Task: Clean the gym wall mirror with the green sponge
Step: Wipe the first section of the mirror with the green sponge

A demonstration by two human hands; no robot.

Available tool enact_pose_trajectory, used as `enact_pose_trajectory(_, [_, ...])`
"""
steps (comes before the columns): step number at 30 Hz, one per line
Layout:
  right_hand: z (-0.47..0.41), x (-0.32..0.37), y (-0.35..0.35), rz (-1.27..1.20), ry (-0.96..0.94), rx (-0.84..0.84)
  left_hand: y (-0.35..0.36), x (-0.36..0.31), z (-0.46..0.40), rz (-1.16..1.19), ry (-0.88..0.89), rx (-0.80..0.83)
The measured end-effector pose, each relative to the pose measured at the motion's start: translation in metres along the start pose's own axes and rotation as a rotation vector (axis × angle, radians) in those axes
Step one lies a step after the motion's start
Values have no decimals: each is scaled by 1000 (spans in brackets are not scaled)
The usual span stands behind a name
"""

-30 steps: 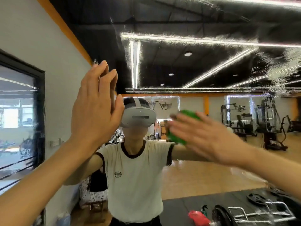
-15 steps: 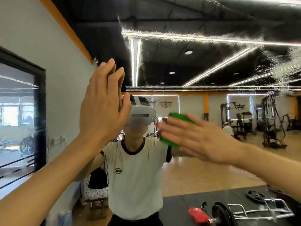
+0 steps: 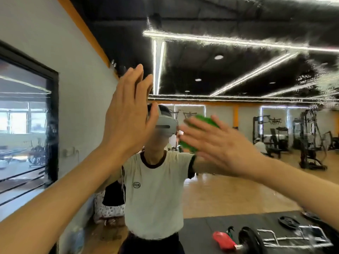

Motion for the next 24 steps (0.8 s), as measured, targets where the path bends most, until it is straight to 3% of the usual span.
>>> enact_pose_trajectory(2, [-33, -56, -11, -24, 194, -23, -2, 4, 3, -35, 20, 42])
enact_pose_trajectory(4, [-56, -118, -38, -211, 428, -149, -7, 16, 15, -60, 9, 52])
enact_pose_trajectory(6, [-65, -134, -50, -308, 550, -235, -15, 33, 34, -58, -19, 33])
enact_pose_trajectory(8, [-62, -99, -40, -267, 500, -199, -23, 50, 52, -55, -44, 8])
enact_pose_trajectory(12, [-15, 33, -3, -58, 51, -24, -28, 71, 69, -61, -93, 8])
enact_pose_trajectory(14, [-9, 39, -1, 3, -79, 12, -25, 72, 69, -73, -84, 19])
enact_pose_trajectory(16, [-34, -1, -9, -15, 12, 0, -23, 72, 69, -78, -73, 22])
enact_pose_trajectory(20, [-88, -119, -52, -253, 459, -162, -22, 74, 70, -92, -80, 20])
enact_pose_trajectory(22, [-96, -113, -55, -272, 516, -202, -22, 74, 70, -88, -73, 17])
enact_pose_trajectory(24, [-87, -60, -41, -189, 413, -176, -22, 74, 70, -86, -70, 16])
Point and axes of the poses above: each hand's wrist, its own z-axis away from the middle knuckle, its own y-axis out of the palm, x = y × z, the point moved 10 cm from there along -z, towards the middle knuckle, and after that the axes turned 15 degrees about x, right-handed, at the moved point
